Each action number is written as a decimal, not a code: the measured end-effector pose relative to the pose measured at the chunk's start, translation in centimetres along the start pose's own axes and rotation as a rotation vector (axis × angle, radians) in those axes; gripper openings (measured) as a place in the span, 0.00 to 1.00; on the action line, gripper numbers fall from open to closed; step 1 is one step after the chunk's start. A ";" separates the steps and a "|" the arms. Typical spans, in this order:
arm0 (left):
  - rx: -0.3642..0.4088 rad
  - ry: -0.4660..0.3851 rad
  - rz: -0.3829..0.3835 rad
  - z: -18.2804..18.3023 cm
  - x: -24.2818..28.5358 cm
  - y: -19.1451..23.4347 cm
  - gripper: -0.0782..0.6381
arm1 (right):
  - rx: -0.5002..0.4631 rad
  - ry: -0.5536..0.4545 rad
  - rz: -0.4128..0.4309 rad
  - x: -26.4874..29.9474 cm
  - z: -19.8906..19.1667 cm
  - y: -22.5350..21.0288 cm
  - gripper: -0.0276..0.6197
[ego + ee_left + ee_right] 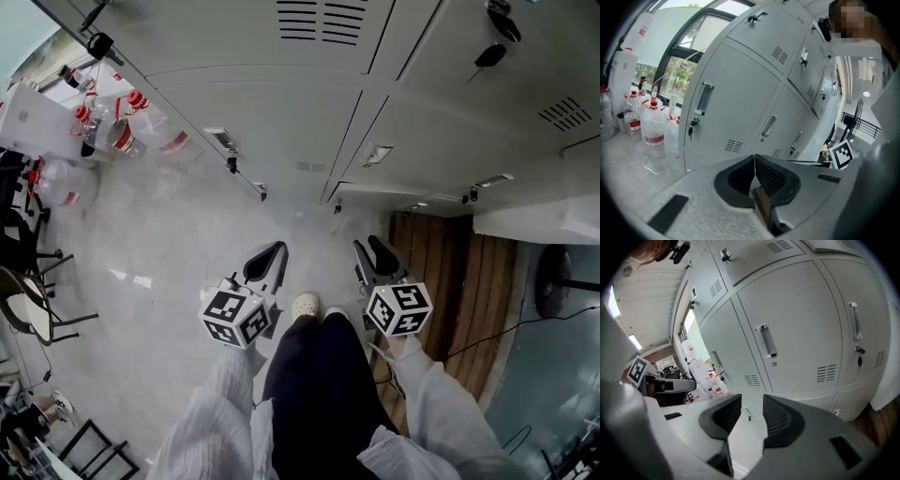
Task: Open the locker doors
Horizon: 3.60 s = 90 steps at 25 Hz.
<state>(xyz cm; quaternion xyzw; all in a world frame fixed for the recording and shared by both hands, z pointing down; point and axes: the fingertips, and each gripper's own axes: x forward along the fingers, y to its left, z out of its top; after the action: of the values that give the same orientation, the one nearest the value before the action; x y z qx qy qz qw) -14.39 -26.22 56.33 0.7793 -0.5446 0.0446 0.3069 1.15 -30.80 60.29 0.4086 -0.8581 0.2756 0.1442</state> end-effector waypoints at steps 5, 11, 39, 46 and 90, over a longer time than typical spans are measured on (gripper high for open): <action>-0.053 0.017 0.037 -3.2 2.0 2.7 0.12 | 0.013 0.024 -0.037 2.4 -3.3 -2.3 0.25; -0.036 0.047 0.056 -6.9 4.2 5.2 0.12 | -0.027 0.041 -0.045 5.5 -6.5 -4.5 0.25; -0.067 0.071 0.046 -21.4 14.3 17.1 0.12 | -0.058 0.082 -0.152 23.8 -21.1 -13.7 0.28; -0.065 0.090 0.030 -23.3 15.8 18.7 0.12 | -0.123 0.101 -0.206 27.2 -23.2 -15.0 0.31; -0.206 0.200 0.028 -27.2 11.5 18.8 0.12 | -0.037 0.122 -0.450 25.5 -25.7 -15.8 0.22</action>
<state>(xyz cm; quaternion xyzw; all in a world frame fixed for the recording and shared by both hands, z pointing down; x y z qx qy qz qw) -18.99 -25.40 91.01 0.7277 -0.5238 0.0702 0.4371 -1.85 -39.64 98.71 0.5694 -0.7401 0.2448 0.2609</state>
